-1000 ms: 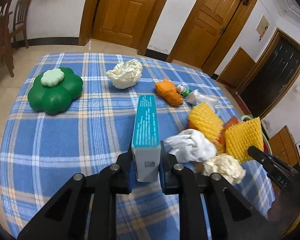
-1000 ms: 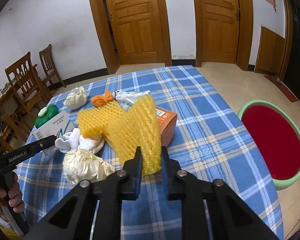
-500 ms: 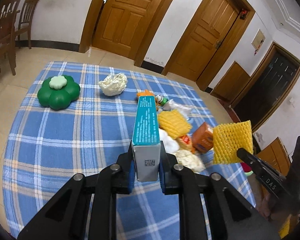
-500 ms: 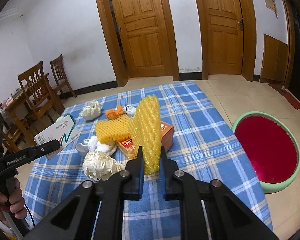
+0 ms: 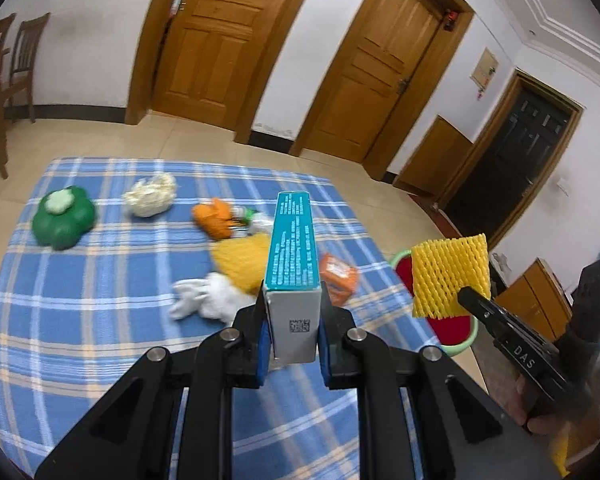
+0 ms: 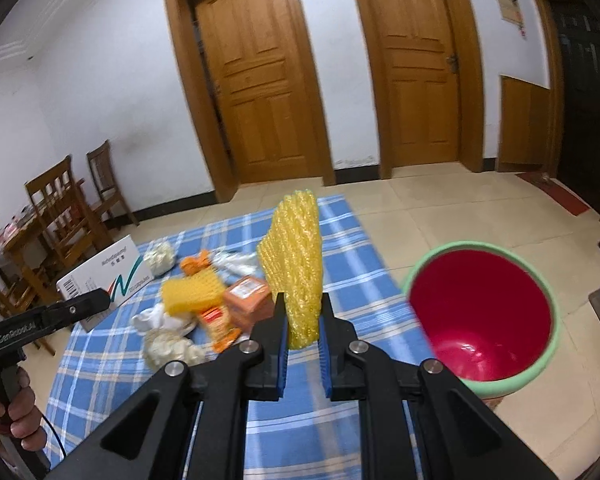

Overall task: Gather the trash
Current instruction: 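Carry both items over the red bucket and open both tools to drop them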

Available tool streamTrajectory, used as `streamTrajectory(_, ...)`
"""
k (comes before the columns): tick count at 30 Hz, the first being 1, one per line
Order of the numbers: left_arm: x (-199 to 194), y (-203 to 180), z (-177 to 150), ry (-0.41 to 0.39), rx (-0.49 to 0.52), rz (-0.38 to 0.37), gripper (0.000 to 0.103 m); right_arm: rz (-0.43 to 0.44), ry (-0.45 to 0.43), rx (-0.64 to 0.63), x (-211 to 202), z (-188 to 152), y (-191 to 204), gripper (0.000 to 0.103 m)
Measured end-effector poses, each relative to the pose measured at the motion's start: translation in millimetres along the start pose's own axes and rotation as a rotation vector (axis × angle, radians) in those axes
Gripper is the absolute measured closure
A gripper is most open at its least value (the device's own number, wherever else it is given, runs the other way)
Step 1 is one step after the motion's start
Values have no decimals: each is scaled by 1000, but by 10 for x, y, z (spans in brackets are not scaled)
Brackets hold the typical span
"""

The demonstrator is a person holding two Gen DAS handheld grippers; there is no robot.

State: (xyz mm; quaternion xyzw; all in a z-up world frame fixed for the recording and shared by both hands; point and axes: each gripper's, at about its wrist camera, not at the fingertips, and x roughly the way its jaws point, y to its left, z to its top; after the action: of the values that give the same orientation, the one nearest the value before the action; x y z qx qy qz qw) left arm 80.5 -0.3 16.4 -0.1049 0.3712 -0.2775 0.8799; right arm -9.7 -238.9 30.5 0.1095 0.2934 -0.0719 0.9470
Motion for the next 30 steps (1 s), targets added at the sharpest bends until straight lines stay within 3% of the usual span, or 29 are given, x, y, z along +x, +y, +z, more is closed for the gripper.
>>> streamTrajectory(16,586,-918,7,103,117,-91,85,-120,-12,142,-112,-15,-975,88)
streamTrajectory(30,1288,-1637,-25,213,219,-147,85,-198,38,271,37,-220,-1711,87)
